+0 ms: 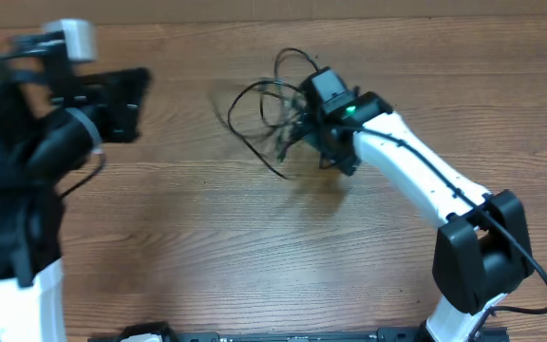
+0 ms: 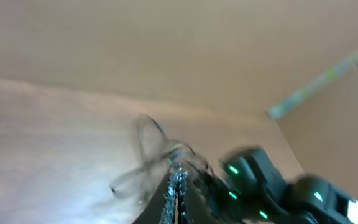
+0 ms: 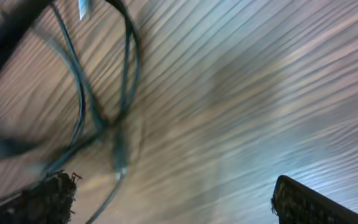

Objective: Untangle cables

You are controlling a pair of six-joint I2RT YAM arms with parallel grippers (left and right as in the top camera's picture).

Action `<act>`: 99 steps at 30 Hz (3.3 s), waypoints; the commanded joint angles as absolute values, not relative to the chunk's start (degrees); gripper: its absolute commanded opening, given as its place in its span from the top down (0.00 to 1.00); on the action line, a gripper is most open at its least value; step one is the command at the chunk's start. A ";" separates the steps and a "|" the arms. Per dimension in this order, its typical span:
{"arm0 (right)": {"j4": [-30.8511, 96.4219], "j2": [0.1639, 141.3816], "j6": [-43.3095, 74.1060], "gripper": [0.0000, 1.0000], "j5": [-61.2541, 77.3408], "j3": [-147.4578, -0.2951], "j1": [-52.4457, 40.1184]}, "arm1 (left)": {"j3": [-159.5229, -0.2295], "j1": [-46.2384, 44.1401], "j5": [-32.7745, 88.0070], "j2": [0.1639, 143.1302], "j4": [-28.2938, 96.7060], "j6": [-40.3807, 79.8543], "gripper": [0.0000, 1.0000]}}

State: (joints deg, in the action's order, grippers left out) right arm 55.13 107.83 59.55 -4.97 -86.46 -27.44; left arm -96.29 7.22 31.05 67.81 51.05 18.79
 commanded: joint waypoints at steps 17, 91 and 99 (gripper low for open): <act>62.83 107.81 45.93 0.00 -7.42 -86.21 -13.52 | -98.41 12.56 25.58 68.49 61.82 28.82 0.86; 82.72 59.33 43.20 0.00 -2.07 -88.09 -13.10 | -91.29 -29.21 4.47 86.30 50.98 31.40 0.96; 78.96 69.69 42.98 0.00 8.51 -88.09 -13.10 | -91.29 -29.21 8.67 72.29 52.93 17.93 0.96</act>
State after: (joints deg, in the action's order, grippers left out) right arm 80.03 66.11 43.48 1.65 -87.02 -13.21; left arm -90.87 -29.15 6.42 74.91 52.45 26.61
